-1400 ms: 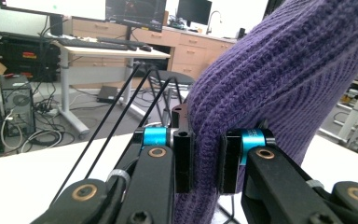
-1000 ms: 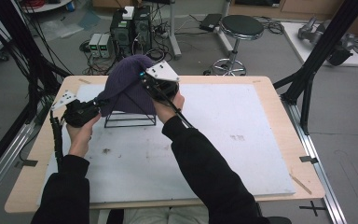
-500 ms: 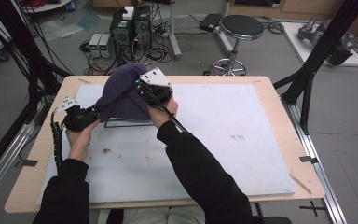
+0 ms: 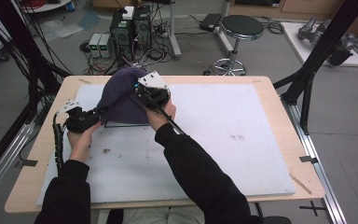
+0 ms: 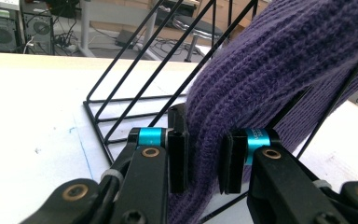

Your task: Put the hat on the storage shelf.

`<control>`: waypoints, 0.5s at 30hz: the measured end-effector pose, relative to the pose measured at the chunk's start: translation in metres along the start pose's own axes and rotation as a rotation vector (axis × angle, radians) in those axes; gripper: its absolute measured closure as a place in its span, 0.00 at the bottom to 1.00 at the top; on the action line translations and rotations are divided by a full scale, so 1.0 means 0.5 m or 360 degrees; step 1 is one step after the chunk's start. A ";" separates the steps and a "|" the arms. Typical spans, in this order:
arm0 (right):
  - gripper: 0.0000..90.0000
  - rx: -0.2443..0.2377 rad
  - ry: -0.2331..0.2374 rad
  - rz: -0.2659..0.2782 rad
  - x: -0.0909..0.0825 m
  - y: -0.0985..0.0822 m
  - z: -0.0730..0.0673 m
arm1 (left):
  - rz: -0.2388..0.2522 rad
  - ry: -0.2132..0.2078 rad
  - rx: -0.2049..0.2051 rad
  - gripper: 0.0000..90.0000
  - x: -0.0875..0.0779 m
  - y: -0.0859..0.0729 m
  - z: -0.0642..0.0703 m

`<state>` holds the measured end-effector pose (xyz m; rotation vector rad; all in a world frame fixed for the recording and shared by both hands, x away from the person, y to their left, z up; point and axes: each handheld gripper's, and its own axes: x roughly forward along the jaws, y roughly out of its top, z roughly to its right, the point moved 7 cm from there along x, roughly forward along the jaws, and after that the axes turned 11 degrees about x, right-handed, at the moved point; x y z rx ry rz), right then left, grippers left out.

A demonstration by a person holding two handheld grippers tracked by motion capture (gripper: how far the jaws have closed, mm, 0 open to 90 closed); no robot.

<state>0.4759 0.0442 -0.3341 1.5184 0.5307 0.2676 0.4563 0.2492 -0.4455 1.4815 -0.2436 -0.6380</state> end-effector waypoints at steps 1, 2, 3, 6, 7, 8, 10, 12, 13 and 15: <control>0.76 0.0004 -0.0001 -0.0002 0.000 0.000 0.000 | -0.0002 -0.0004 -0.0005 0.85 0.001 -0.001 0.001; 0.76 0.0008 -0.0005 -0.0004 -0.001 0.000 0.000 | -0.0008 -0.0006 0.0000 0.85 0.002 -0.002 0.001; 0.76 -0.0007 -0.0006 0.0000 -0.001 0.000 0.000 | -0.0012 -0.0012 -0.0001 0.85 0.003 -0.003 0.003; 0.75 -0.0011 -0.0012 -0.0004 -0.001 0.001 0.000 | -0.0024 -0.0017 -0.0003 0.84 0.006 -0.006 0.004; 0.72 -0.0014 -0.0012 -0.0004 -0.002 0.001 0.000 | -0.0024 -0.0019 -0.0011 0.83 0.006 -0.006 0.005; 0.64 -0.0006 -0.0011 -0.0006 -0.002 0.001 0.001 | -0.0020 -0.0016 -0.0014 0.80 0.006 -0.005 0.004; 0.61 -0.0001 -0.0006 -0.0015 -0.002 0.001 0.003 | -0.0012 -0.0017 -0.0040 0.77 0.004 -0.005 0.002; 0.53 -0.0008 0.0000 -0.0028 -0.003 0.002 0.006 | 0.0014 -0.0027 -0.0083 0.72 0.002 -0.002 0.001; 0.50 -0.0013 0.0019 -0.0037 -0.005 0.003 0.006 | 0.0035 -0.0021 -0.0121 0.68 -0.001 0.002 0.000; 0.45 -0.0026 0.0034 -0.0029 -0.010 0.009 0.009 | 0.0063 0.0012 -0.0141 0.56 -0.005 0.008 0.000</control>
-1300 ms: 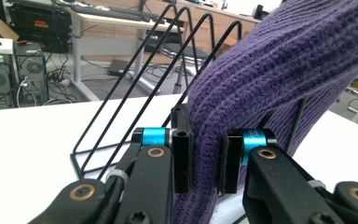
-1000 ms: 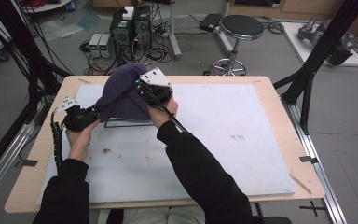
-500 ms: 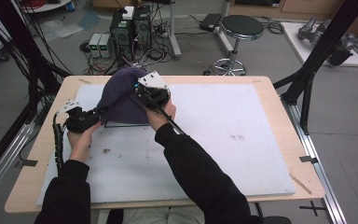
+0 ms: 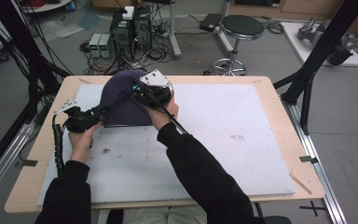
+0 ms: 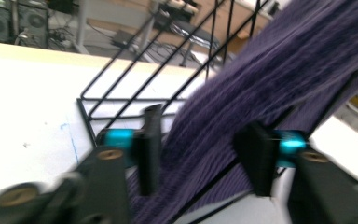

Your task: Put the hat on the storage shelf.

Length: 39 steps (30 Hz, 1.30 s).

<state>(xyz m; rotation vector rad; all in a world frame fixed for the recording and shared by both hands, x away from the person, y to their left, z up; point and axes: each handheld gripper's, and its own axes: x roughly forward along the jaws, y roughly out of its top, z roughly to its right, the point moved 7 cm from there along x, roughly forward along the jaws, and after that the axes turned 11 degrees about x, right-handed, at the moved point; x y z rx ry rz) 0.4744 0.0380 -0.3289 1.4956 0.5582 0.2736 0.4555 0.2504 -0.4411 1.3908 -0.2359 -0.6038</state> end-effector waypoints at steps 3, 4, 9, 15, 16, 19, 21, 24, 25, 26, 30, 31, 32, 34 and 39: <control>0.36 -0.0020 -0.0007 0.0040 -0.010 0.011 0.003 | 0.0024 0.0029 0.0013 0.46 -0.004 0.006 0.003; 0.34 -0.0022 -0.0009 0.0041 -0.013 0.013 0.004 | 0.0048 0.0034 0.0019 0.45 -0.007 0.010 0.006; 0.25 -0.0041 -0.0010 0.0100 -0.036 0.037 0.020 | 0.0142 0.0082 0.0036 0.43 -0.028 0.030 0.016; 0.22 0.0023 -0.0093 0.0142 -0.072 0.070 0.090 | 0.0237 0.0149 0.0122 0.39 -0.064 0.060 0.033; 0.22 0.0023 -0.0093 0.0142 -0.072 0.070 0.090 | 0.0263 0.0155 0.0123 0.39 -0.070 0.067 0.037; 0.22 0.0070 -0.0159 0.0173 -0.093 0.081 0.126 | 0.0312 0.0170 0.0110 0.39 -0.086 0.081 0.048; 0.22 0.0083 -0.0187 0.0188 -0.109 0.088 0.146 | 0.0349 0.0176 0.0084 0.38 -0.093 0.088 0.054; 0.22 0.0096 -0.0213 0.0213 -0.135 0.097 0.174 | 0.0405 0.0195 0.0055 0.38 -0.103 0.099 0.060; 0.22 0.0100 -0.0222 0.0219 -0.145 0.100 0.184 | 0.0420 0.0201 0.0049 0.37 -0.106 0.102 0.061; 0.22 0.0094 -0.0228 0.0234 -0.154 0.103 0.194 | 0.0424 0.0209 0.0053 0.37 -0.109 0.103 0.060; 0.22 0.0108 -0.0268 0.0253 -0.192 0.107 0.235 | 0.0443 0.0258 0.0082 0.36 -0.119 0.104 0.060; 0.22 0.0112 -0.0275 0.0262 -0.201 0.106 0.245 | 0.0452 0.0264 0.0079 0.36 -0.122 0.104 0.060; 0.22 0.0113 -0.0287 0.0265 -0.211 0.104 0.256 | 0.0458 0.0271 0.0080 0.36 -0.124 0.103 0.061; 0.22 0.0123 -0.0309 0.0270 -0.230 0.099 0.276 | 0.0459 0.0279 0.0089 0.36 -0.128 0.100 0.063; 0.21 0.0156 -0.0343 0.0267 -0.273 0.072 0.316 | 0.0469 0.0310 0.0095 0.35 -0.138 0.091 0.071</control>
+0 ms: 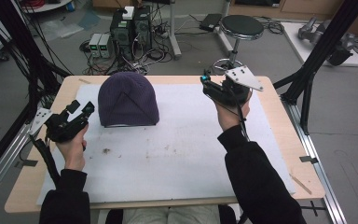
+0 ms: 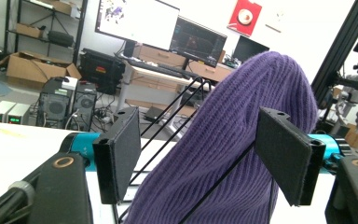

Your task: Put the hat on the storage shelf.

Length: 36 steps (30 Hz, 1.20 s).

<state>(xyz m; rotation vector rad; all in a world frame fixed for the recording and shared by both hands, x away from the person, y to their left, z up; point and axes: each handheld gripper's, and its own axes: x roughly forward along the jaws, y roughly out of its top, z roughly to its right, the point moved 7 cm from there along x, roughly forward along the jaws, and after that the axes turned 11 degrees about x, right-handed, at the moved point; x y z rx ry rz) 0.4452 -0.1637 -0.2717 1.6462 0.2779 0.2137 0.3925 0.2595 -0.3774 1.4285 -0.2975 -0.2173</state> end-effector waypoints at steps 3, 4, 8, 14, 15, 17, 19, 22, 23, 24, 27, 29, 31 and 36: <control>0.20 0.0018 -0.0014 0.0006 -0.022 -0.013 0.021 | 0.0024 0.0027 0.0024 0.35 -0.007 0.002 0.006; 0.20 0.0030 -0.0012 0.0011 -0.030 -0.016 0.027 | 0.0041 0.0032 0.0013 0.35 -0.009 0.005 0.007; 0.19 0.0050 -0.0006 0.0027 -0.057 -0.027 0.047 | 0.0101 0.0071 0.0063 0.35 -0.017 0.022 0.013; 0.18 0.0071 -0.0009 0.0065 -0.089 -0.038 0.068 | 0.0230 0.0103 0.0107 0.33 -0.033 0.040 0.014; 0.18 0.0075 -0.0016 0.0076 -0.094 -0.041 0.073 | 0.0249 0.0111 0.0118 0.33 -0.036 0.041 0.014; 0.18 0.0079 -0.0026 0.0088 -0.102 -0.046 0.082 | 0.0275 0.0123 0.0133 0.32 -0.041 0.042 0.015; 0.18 0.0091 -0.0037 0.0094 -0.109 -0.053 0.092 | 0.0279 0.0132 0.0154 0.31 -0.045 0.040 0.015; 0.17 0.0106 -0.0060 0.0091 -0.118 -0.066 0.106 | 0.0291 0.0145 0.0165 0.30 -0.051 0.038 0.013; 0.17 0.0110 -0.0067 0.0086 -0.121 -0.070 0.111 | 0.0291 0.0147 0.0165 0.30 -0.053 0.038 0.011; 0.17 0.0115 -0.0074 0.0079 -0.124 -0.075 0.115 | 0.0293 0.0156 0.0163 0.29 -0.056 0.037 0.010; 0.17 0.0127 -0.0098 0.0066 -0.134 -0.090 0.129 | 0.0292 0.0180 0.0187 0.28 -0.063 0.035 0.004; 0.16 0.0130 -0.0109 0.0052 -0.140 -0.102 0.138 | 0.0291 0.0172 0.0204 0.28 -0.067 0.031 0.001; 0.16 0.0135 -0.0129 0.0038 -0.145 -0.117 0.145 | 0.0273 0.0171 0.0228 0.28 -0.068 0.025 -0.001; 0.15 0.0198 -0.0173 0.0007 -0.155 -0.157 0.164 | 0.0270 0.0178 0.0258 0.27 -0.075 0.013 -0.002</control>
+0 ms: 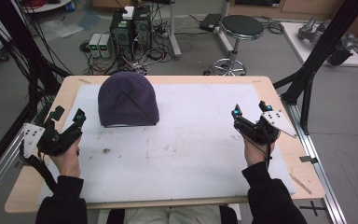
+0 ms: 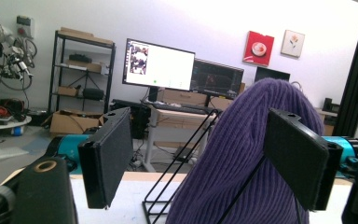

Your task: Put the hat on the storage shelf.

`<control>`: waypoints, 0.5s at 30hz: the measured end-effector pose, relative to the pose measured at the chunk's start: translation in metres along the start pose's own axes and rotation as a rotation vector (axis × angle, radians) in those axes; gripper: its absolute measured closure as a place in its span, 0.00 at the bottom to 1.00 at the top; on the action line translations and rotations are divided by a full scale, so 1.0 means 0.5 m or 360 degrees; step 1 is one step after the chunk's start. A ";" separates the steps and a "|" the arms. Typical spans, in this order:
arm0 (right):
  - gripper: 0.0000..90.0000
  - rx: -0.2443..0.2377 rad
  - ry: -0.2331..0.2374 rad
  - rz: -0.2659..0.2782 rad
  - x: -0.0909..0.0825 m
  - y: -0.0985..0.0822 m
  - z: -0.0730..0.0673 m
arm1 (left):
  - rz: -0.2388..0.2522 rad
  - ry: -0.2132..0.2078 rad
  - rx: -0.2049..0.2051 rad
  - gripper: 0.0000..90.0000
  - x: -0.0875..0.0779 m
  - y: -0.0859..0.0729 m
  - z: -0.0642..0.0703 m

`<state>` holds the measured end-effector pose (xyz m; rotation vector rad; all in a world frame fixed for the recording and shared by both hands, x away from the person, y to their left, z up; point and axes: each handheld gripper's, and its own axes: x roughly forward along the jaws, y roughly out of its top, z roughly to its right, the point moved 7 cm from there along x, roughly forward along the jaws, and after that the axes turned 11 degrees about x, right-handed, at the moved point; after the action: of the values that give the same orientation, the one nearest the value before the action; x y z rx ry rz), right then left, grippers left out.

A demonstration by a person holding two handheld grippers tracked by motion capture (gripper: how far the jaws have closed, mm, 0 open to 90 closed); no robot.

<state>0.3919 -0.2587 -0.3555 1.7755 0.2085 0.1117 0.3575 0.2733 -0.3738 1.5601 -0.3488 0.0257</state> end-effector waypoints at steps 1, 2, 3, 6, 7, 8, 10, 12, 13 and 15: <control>0.15 0.0009 -0.0006 -0.0004 -0.001 -0.005 0.005 | 0.0005 0.0008 0.0011 0.27 -0.001 -0.001 0.000; 0.15 0.0025 -0.0013 -0.0008 -0.003 -0.010 0.010 | 0.0009 0.0010 0.0018 0.26 -0.003 -0.002 0.000; 0.15 0.0035 -0.0021 -0.0007 -0.004 -0.013 0.015 | 0.0010 0.0008 0.0016 0.26 -0.005 -0.004 0.001; 0.15 0.0064 -0.0045 -0.0011 -0.008 -0.022 0.030 | 0.0007 0.0010 0.0006 0.27 -0.009 -0.007 0.000; 0.15 0.0072 -0.0047 -0.0017 -0.008 -0.024 0.034 | 0.0006 0.0014 0.0011 0.27 -0.010 -0.008 -0.001; 0.15 0.0091 -0.0037 -0.0022 -0.009 -0.027 0.037 | 0.0003 0.0018 0.0014 0.27 -0.011 -0.008 -0.002; 0.14 0.0137 -0.0016 -0.0018 -0.013 -0.031 0.043 | 0.0000 0.0021 0.0014 0.27 -0.014 -0.010 -0.003; 0.14 0.0152 -0.0017 -0.0019 -0.016 -0.039 0.048 | -0.0012 0.0024 0.0024 0.27 -0.019 -0.013 -0.003; 0.14 0.0149 -0.0016 -0.0022 -0.016 -0.045 0.051 | -0.0018 0.0021 0.0031 0.27 -0.021 -0.015 -0.003; 0.14 0.0145 -0.0032 -0.0042 -0.017 -0.057 0.057 | -0.0032 0.0019 0.0046 0.27 -0.026 -0.019 -0.002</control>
<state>0.3865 -0.2820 -0.3892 1.8629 0.2254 0.0665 0.3475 0.2768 -0.3861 1.5914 -0.3247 0.0243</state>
